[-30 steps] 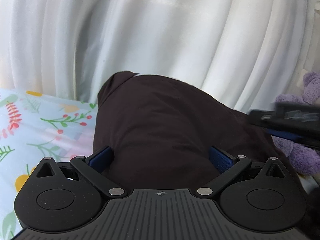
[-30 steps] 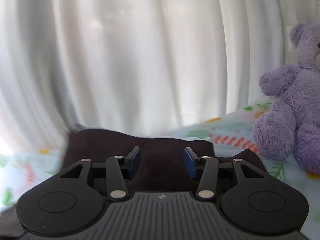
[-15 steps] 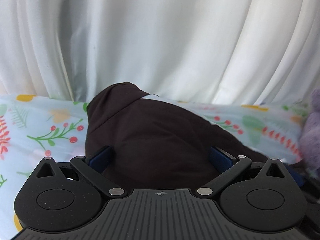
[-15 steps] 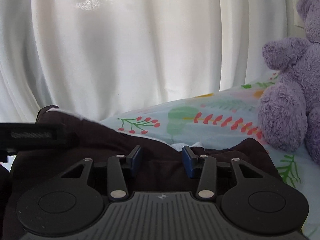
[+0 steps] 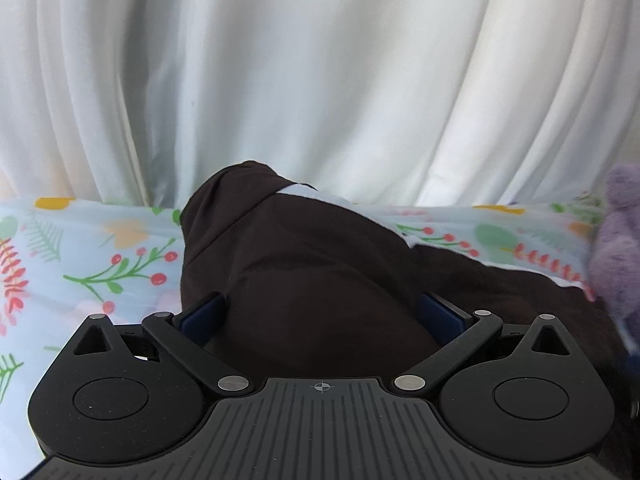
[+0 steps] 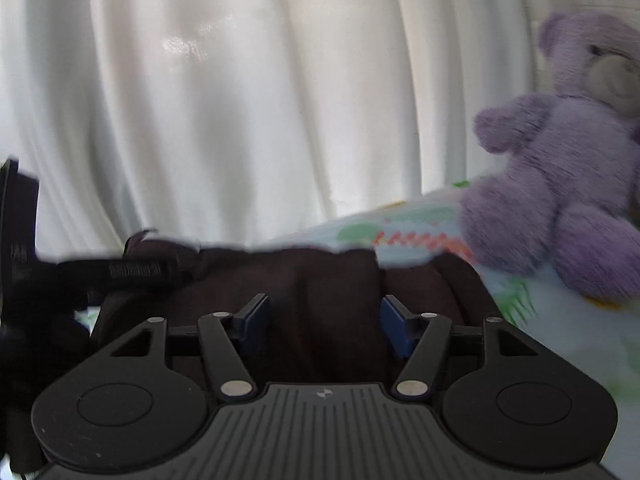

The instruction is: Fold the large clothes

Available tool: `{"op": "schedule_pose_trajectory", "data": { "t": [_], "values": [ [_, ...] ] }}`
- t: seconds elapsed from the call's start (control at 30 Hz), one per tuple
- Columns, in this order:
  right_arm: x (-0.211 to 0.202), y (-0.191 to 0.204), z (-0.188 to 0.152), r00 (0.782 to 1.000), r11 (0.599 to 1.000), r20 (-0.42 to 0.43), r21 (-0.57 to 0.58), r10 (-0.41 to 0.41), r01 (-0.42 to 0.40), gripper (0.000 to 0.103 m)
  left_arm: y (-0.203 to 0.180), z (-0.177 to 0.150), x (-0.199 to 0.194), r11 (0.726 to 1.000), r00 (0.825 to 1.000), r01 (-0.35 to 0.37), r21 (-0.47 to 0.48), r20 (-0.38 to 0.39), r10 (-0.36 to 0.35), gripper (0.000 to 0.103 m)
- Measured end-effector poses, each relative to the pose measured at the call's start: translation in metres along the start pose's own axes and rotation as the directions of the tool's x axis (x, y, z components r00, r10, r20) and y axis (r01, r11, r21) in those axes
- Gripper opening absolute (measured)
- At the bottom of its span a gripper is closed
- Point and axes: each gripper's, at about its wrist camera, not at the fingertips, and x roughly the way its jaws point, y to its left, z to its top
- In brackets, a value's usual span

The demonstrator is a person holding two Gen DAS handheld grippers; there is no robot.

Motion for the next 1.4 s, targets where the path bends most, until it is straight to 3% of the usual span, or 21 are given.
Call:
{"op": "schedule_pose_trajectory", "data": {
  "t": [0.1, 0.23, 0.33, 0.53, 0.67, 0.77, 0.8, 0.87, 0.97, 1.07, 1.1, 1.13, 1.23, 1.33, 1.4],
  "values": [
    [0.004, -0.015, -0.020, 0.999, 0.999, 0.035, 0.047, 0.010, -0.012, 0.062, 0.012, -0.010, -0.031, 0.995, 0.996, 0.090, -0.050, 0.018, -0.089, 0.103],
    [0.011, -0.015, -0.024, 0.999, 0.998, 0.038, 0.056, 0.003, -0.005, 0.062, 0.022, -0.048, -0.076, 0.979, 0.980, 0.191, -0.064, 0.075, -0.186, 0.103],
    [0.011, -0.016, -0.025, 0.999, 0.998, 0.043, 0.056, 0.004, -0.006, 0.062, 0.026, -0.077, -0.095, 0.972, 0.975, 0.210, -0.105, 0.093, -0.200, 0.103],
    [0.016, -0.011, -0.027, 0.999, 1.000, 0.046, 0.016, -0.025, 0.024, 0.064, 0.037, -0.106, -0.104, 0.960, 0.959, 0.268, -0.085, 0.119, -0.257, 0.103],
    [-0.010, -0.030, -0.014, 0.997, 0.986, -0.011, 0.155, 0.070, -0.068, 0.066, 0.053, -0.104, -0.121, 0.932, 0.951, 0.306, -0.192, 0.010, -0.310, 0.103],
    [-0.063, -0.057, -0.027, 0.987, 0.950, 0.037, 0.269, 0.157, -0.161, 0.076, 0.063, -0.120, -0.156, 0.936, 0.938, 0.342, -0.089, -0.023, -0.345, 0.103],
    [-0.080, -0.066, -0.036, 0.989, 0.941, 0.036, 0.302, 0.147, -0.151, 0.082, 0.068, -0.130, -0.169, 0.937, 0.937, 0.347, -0.041, -0.021, -0.348, 0.103],
    [-0.105, -0.087, -0.058, 0.987, 0.902, 0.019, 0.402, 0.160, -0.154, 0.085, 0.076, -0.148, -0.189, 0.938, 0.937, 0.347, 0.012, -0.040, -0.346, 0.103],
    [-0.122, -0.113, -0.093, 0.972, 0.793, -0.029, 0.584, 0.233, -0.172, 0.085, 0.082, -0.169, -0.202, 0.933, 0.933, 0.355, 0.051, -0.083, -0.351, 0.103],
    [-0.117, -0.116, -0.110, 0.937, 0.679, -0.010, 0.692, 0.349, -0.245, 0.085, 0.075, -0.177, -0.199, 0.923, 0.921, 0.378, 0.073, -0.136, -0.366, 0.103],
    [-0.114, -0.114, -0.112, 0.932, 0.659, 0.003, 0.706, 0.361, -0.258, 0.082, 0.070, -0.178, -0.195, 0.922, 0.918, 0.380, 0.077, -0.149, -0.366, 0.103],
    [-0.109, -0.109, -0.111, 0.928, 0.654, 0.009, 0.706, 0.373, -0.270, 0.068, 0.064, -0.180, -0.190, 0.920, 0.917, 0.381, 0.088, -0.160, -0.364, 0.103],
    [-0.100, -0.094, -0.107, 0.942, 0.684, -0.010, 0.690, 0.335, -0.236, 0.043, 0.046, -0.185, -0.170, 0.937, 0.933, 0.330, 0.116, -0.191, -0.305, 0.103],
    [-0.117, -0.094, -0.094, 0.953, 0.714, 0.056, 0.649, 0.298, -0.262, 0.032, 0.038, -0.186, -0.155, 0.959, 0.946, 0.274, 0.076, -0.200, -0.255, 0.103],
    [-0.128, -0.090, -0.082, 0.969, 0.783, 0.074, 0.576, 0.238, -0.236, 0.030, 0.037, -0.185, -0.154, 0.966, 0.956, 0.251, 0.067, -0.176, -0.236, 0.103]
  ]
}}
